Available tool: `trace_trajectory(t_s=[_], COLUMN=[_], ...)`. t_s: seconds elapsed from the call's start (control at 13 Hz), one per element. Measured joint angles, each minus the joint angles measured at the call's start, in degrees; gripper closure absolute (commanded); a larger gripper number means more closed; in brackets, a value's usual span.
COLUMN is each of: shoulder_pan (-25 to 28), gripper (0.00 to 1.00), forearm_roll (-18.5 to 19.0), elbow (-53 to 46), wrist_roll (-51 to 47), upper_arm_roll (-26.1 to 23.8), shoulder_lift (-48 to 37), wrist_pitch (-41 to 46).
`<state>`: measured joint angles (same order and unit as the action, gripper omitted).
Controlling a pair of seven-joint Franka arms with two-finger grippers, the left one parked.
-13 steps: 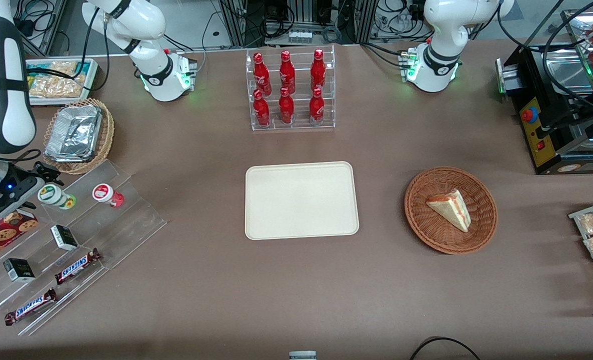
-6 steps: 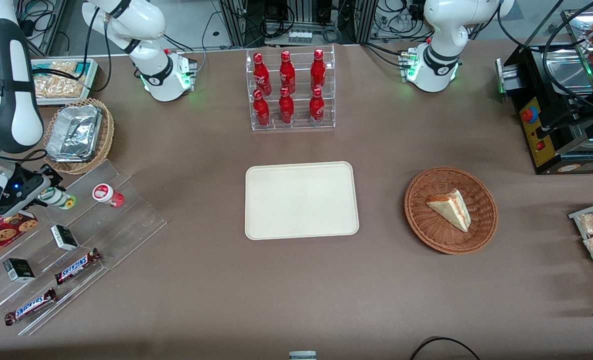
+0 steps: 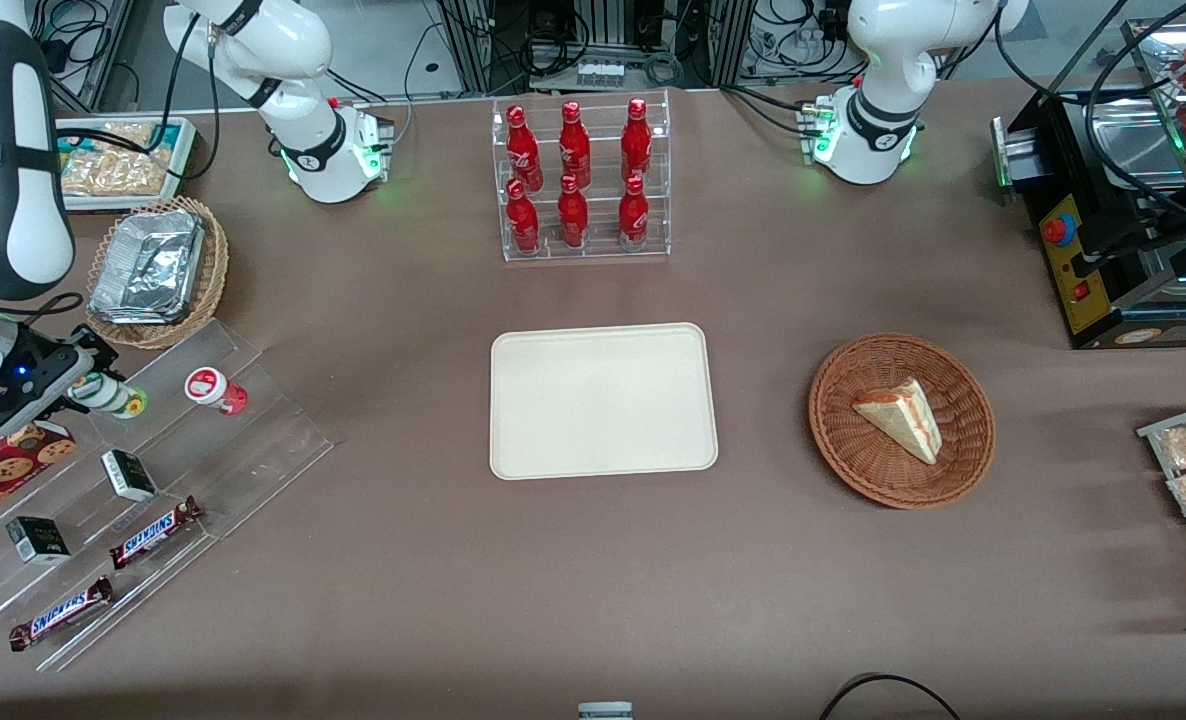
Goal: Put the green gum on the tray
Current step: 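Lift the green gum jar off the rack and carry it toward the tray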
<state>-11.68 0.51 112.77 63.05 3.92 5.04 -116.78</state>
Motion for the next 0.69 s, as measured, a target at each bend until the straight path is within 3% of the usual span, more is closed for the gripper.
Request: trace_trajectory(t_s=[0.31, 0.69], shoulder_pan=[10.2, 24.2], gripper=[1.0, 1.0], forearm_roll=[0.0, -0.2], elbow=[-5.3, -8.0], wrist_roll=[-16.4, -41.2], upper_arm_roll=[-0.3, -0.6], shoulder_lift=[0.1, 3.2], wrist_pitch=[7.7, 8.5])
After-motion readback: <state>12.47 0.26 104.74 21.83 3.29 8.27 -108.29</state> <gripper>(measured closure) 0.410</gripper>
